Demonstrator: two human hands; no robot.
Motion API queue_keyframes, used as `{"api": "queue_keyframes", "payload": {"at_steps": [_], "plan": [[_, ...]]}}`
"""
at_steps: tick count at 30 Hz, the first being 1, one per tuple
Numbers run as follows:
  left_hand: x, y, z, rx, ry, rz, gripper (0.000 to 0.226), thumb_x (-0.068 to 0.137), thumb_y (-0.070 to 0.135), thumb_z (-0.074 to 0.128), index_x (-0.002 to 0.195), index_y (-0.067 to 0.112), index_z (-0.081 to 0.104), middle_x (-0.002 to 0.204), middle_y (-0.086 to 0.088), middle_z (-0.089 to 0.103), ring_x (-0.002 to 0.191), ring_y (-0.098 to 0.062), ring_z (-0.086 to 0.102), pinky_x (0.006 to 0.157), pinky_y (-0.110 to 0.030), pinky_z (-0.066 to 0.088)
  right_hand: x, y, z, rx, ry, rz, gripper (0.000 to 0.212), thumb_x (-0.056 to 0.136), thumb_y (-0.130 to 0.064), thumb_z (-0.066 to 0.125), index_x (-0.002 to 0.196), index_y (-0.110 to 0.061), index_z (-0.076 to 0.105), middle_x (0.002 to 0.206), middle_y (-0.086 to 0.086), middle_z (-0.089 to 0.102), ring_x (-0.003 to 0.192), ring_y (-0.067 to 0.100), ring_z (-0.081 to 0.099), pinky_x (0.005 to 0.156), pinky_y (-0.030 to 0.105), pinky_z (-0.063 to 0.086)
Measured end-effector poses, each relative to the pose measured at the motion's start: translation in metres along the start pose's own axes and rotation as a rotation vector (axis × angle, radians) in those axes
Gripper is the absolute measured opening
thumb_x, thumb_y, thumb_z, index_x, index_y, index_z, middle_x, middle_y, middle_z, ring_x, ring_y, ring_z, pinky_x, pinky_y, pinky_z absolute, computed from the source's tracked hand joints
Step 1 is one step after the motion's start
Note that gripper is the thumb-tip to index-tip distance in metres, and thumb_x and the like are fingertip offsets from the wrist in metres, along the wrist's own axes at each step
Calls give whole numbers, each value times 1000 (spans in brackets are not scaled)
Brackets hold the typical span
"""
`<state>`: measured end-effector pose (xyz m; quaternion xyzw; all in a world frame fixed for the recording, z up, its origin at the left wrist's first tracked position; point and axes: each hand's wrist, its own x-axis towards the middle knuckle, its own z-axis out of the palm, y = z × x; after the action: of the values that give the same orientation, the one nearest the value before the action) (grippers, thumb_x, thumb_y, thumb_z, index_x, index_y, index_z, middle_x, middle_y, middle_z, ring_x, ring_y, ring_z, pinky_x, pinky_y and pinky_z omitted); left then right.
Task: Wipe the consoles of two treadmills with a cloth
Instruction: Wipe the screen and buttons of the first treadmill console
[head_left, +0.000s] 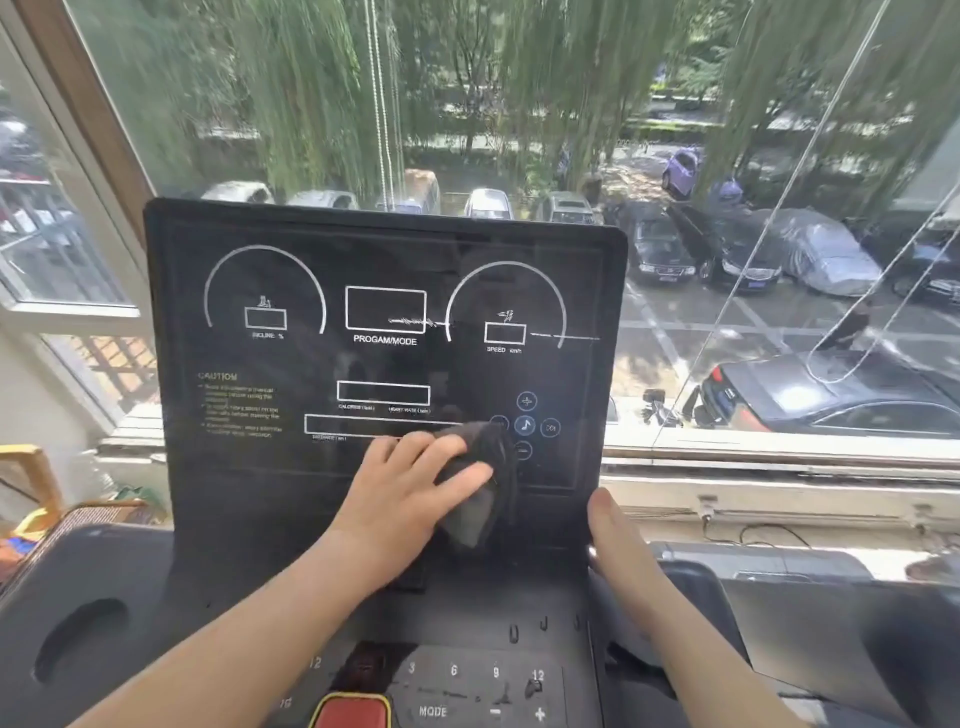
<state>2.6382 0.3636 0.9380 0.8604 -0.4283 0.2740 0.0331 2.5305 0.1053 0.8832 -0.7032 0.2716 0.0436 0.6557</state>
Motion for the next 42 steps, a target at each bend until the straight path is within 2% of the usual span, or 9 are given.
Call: {"api": "queue_keyframes", "payload": {"at_steps": [6,11,14,18,23,27,29,38,42], "plan": [[125,16,-35,-101,188,-378,79,68,1,70,141,28,62,144,-9,57,120,-38,52,89,-52,42,5,7,-6,-21,-15,-4,91,81,-92,30,162,-49,31,166,-20,40,154,14,37,129,52,28],[69,80,17,-124,67,-52,68,73,7,64,137,30,64,148,-3,58,123,-34,55,96,-49,45,6,3,-4,18,30,-75,30,112,-48,39,123,-45,67,126,-16,74,119,9,69,98,35,58],[24,88,34,-145,-90,154,72,70,2,59,136,31,64,139,-1,62,114,-29,54,84,-41,48,11,0,-2,11,78,-108,27,113,-24,46,109,-33,71,101,-13,81,97,5,77,75,23,58],[60,38,6,-8,13,257,64,76,-1,54,132,28,66,132,-4,65,105,-32,60,75,-42,45,7,7,-2,-44,52,-101,59,96,-81,36,135,-45,62,141,-18,66,132,7,60,116,43,45],[84,43,-2,-118,192,-243,78,63,-4,66,135,27,68,137,-7,62,112,-35,53,81,-45,45,-2,6,-1,3,11,-23,66,99,-77,32,153,-42,48,151,-21,53,141,6,45,124,38,32],[55,61,18,-81,-40,305,66,72,4,55,132,30,63,136,-1,60,108,-31,56,77,-40,45,-1,-15,-11,211,66,98,68,105,-69,23,122,-27,72,114,-1,80,112,17,70,91,37,51],[66,43,11,14,-124,523,62,77,7,46,132,32,60,138,1,58,111,-29,58,79,-39,41,1,-34,-21,139,71,77,69,106,-68,18,118,-28,73,114,0,78,108,19,70,95,41,49],[198,23,-51,-63,247,-237,79,70,12,72,146,29,58,149,-8,52,124,-33,38,90,-47,38,8,-68,-15,214,93,-64,67,112,-58,18,134,-23,71,128,-3,78,119,16,71,96,30,52],[154,56,-11,-64,151,19,69,75,9,64,140,29,62,146,-7,57,115,-34,49,80,-45,42,6,-46,-18,468,132,-50,80,107,-67,16,139,-15,68,134,3,76,131,20,66,119,41,43]]}}
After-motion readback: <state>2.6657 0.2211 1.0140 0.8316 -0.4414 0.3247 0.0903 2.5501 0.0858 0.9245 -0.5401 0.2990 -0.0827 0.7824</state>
